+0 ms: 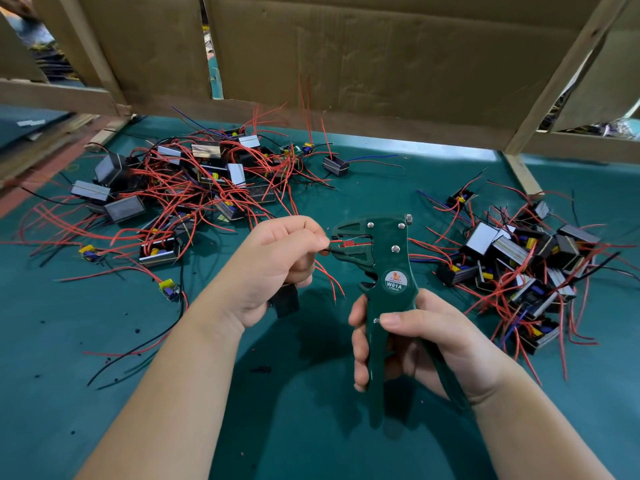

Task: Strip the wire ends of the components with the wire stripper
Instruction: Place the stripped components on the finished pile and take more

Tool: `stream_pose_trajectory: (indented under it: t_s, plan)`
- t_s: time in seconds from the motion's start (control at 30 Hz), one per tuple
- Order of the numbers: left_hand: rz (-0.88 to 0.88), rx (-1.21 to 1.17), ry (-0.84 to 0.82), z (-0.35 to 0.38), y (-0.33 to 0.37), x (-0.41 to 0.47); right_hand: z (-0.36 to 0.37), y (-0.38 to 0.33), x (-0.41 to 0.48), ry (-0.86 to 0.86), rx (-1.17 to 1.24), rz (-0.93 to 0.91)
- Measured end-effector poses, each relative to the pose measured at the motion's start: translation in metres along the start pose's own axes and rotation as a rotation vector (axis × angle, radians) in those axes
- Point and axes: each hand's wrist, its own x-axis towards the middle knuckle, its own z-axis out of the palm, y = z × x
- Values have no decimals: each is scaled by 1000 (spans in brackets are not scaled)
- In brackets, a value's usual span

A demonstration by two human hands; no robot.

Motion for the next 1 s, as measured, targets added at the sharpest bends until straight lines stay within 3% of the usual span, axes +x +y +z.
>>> stream_pose_trajectory:
  t_s: [0.4, 0.73, 1.0]
  plan:
    - [-31, 25, -14, 0, 0, 0, 0, 2, 1, 8, -6, 8]
    - [-63, -33, -30, -1, 3, -2, 1, 3, 1, -107, 61, 22]
    - [-63, -31, -29, -2, 4, -2, 2, 6, 3, -74, 54, 19]
